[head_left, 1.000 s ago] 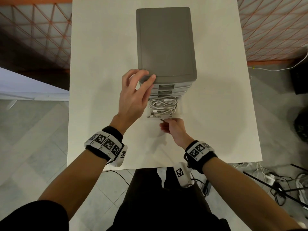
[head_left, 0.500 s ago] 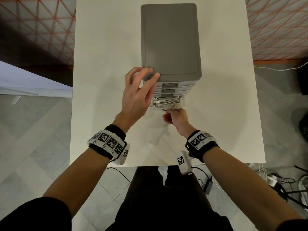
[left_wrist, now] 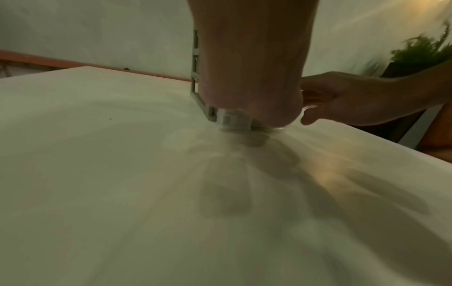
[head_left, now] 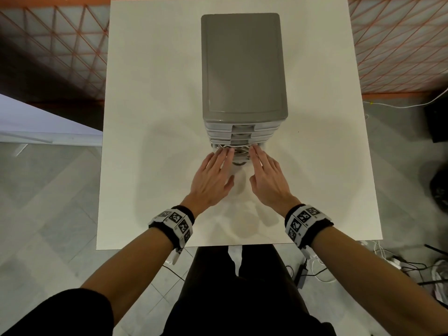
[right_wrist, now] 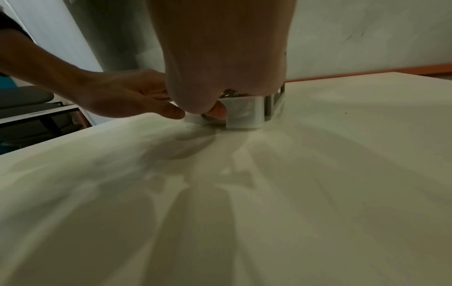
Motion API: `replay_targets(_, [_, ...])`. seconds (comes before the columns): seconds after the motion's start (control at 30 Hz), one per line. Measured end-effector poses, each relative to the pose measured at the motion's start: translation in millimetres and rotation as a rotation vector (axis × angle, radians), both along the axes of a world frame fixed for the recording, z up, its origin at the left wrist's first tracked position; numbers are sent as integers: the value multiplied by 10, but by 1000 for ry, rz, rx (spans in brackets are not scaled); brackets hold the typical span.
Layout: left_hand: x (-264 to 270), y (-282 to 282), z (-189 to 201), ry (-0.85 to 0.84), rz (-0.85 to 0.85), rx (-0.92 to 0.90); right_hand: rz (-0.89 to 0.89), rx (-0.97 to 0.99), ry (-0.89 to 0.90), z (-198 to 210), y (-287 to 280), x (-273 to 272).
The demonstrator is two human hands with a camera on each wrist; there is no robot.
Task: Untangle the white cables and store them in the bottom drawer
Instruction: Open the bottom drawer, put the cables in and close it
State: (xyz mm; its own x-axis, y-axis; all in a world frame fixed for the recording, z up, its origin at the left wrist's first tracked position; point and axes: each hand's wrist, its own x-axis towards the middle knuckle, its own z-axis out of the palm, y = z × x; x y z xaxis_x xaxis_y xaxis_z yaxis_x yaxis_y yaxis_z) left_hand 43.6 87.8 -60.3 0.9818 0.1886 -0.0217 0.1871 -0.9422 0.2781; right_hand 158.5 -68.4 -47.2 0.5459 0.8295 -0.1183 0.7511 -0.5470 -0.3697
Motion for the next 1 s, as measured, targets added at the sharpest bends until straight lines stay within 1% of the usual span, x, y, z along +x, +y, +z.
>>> replay_targets(0.17, [75,3,-65,46,39,41,61,-121,-50,29,46,129])
replay_targets(0.27, [108,-24,-76,82,59,57,94,-229,-78,20,122,161])
replay_targets(0.37, [108,-63,-92,117,70,42,71,-286,-100,19,255,159])
replay_targets(0.53, [94,-57,-118,142,43,41,75,-394,-160,43,359,134])
replay_targets(0.63, [149,-77,-93,180,78,18,72,-394,-143,25,354,131])
replay_targets(0.73, [238,-112,-41,231,114,17,57,-354,-98,-3,302,123])
replay_targets(0.83, [331,-89,34,302,119,60,57,-260,-64,-32,186,89])
replay_targets(0.9, [372,-69,71,300,117,95,87,-234,-88,-45,118,96])
replay_targets(1.0, [393,-79,71,293,124,113,112,-293,-146,12,136,146])
